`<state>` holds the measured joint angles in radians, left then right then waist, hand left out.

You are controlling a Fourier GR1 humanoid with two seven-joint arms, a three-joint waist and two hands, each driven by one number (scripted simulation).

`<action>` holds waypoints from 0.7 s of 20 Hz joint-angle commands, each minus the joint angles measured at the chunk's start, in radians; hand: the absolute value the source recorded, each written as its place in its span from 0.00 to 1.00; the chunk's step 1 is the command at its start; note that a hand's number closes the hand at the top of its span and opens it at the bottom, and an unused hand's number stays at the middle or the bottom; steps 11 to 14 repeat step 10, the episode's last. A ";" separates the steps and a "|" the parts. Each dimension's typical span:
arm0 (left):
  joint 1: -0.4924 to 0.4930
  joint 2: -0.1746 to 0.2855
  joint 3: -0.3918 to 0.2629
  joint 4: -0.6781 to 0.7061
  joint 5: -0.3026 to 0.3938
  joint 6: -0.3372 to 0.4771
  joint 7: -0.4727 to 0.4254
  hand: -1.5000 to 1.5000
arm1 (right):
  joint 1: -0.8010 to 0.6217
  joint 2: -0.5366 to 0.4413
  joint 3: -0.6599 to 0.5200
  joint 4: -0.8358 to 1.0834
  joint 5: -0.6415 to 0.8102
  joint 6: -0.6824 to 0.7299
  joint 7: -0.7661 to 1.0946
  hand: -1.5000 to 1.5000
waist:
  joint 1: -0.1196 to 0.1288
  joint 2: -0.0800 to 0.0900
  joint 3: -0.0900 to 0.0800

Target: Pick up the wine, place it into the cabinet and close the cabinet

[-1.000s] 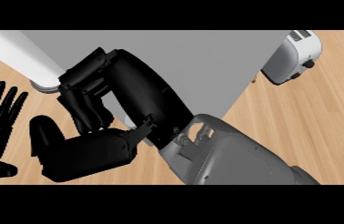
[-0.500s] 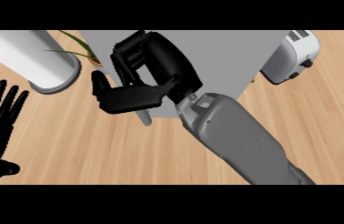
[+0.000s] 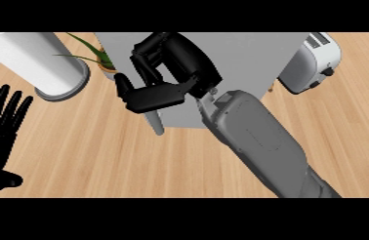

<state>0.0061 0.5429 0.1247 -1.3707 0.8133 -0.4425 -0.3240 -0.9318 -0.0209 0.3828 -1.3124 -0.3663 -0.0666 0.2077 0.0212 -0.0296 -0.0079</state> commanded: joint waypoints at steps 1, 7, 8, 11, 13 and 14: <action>-0.021 0.006 0.019 -0.005 0.014 -0.004 0.008 0.00 | -0.008 -0.050 -0.073 0.163 0.050 -0.009 -0.062 1.00 | -0.002 0.037 0.008; -0.041 -0.022 -0.019 -0.017 -0.005 0.018 0.033 0.00 | -0.037 -0.068 -0.104 0.173 0.041 0.008 -0.057 1.00 | -0.006 0.035 0.008; -0.027 0.008 -0.003 0.006 0.005 -0.031 0.031 0.00 | 0.002 -0.098 -0.102 0.189 0.035 0.053 -0.088 1.00 | -0.003 0.040 0.007; -0.017 -0.009 -0.012 -0.020 0.002 -0.016 0.031 0.00 | -0.026 -0.081 -0.111 0.199 0.037 0.032 -0.074 1.00 | 0.005 0.037 0.007; -0.017 -0.009 -0.012 -0.020 0.002 -0.016 0.031 0.00 | -0.026 -0.081 -0.111 0.199 0.037 0.032 -0.074 1.00 | 0.005 0.037 0.007; -0.017 -0.009 -0.012 -0.020 0.002 -0.016 0.031 0.00 | -0.026 -0.081 -0.111 0.199 0.037 0.032 -0.074 1.00 | 0.005 0.037 0.007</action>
